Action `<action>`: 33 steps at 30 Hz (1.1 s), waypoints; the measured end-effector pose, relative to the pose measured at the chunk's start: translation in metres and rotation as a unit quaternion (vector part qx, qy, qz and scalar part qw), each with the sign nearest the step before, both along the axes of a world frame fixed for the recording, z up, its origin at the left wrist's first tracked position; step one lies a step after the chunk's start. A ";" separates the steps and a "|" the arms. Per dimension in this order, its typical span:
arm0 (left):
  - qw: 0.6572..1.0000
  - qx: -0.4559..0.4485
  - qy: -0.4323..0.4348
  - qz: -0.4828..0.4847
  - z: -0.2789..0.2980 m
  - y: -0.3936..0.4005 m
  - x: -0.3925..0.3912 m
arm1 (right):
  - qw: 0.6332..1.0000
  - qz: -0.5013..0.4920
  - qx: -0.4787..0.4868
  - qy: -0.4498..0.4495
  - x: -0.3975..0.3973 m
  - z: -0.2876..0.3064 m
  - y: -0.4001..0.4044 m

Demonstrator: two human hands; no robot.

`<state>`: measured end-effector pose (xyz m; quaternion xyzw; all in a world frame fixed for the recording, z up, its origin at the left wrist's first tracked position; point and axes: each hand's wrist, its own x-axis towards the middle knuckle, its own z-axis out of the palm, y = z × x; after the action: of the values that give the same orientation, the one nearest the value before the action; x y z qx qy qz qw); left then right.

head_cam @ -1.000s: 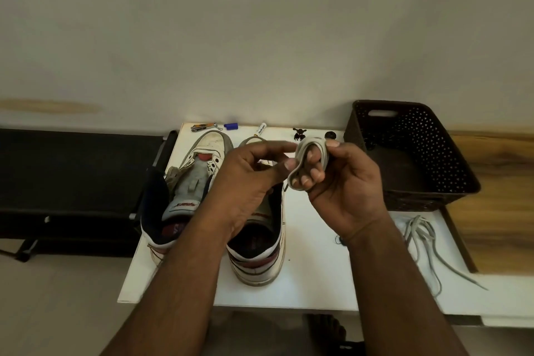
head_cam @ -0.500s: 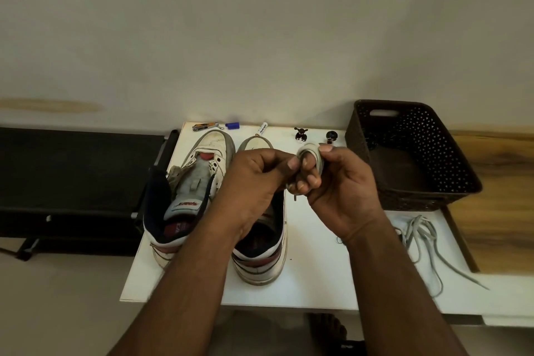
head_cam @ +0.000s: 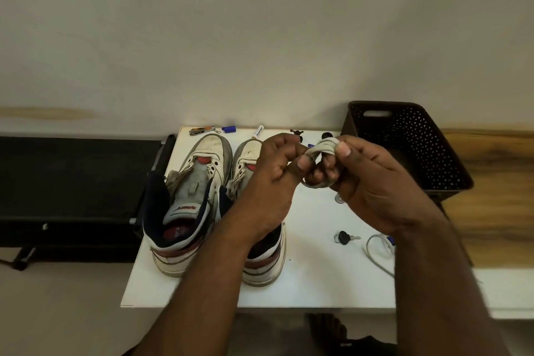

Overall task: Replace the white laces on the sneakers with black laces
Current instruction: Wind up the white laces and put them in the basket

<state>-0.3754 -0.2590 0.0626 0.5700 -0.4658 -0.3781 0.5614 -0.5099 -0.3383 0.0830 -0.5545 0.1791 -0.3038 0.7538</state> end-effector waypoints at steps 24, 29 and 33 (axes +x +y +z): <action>0.959 0.254 -0.120 0.021 -0.051 -0.053 -0.096 | 0.962 -0.179 -0.065 0.197 -0.110 0.000 -0.101; 0.842 0.380 -0.382 -0.019 -0.101 -0.060 -0.095 | 0.775 -0.032 -0.347 0.527 -0.117 -0.017 -0.151; 0.791 0.403 -0.459 -0.035 -0.105 -0.074 -0.101 | 0.645 0.086 -0.380 0.657 -0.108 -0.045 -0.169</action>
<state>-0.4765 -0.3331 -0.0428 0.8345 -0.4935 -0.2448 -0.0130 -0.6177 -0.5072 0.0377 -0.8591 0.4482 0.1648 0.1841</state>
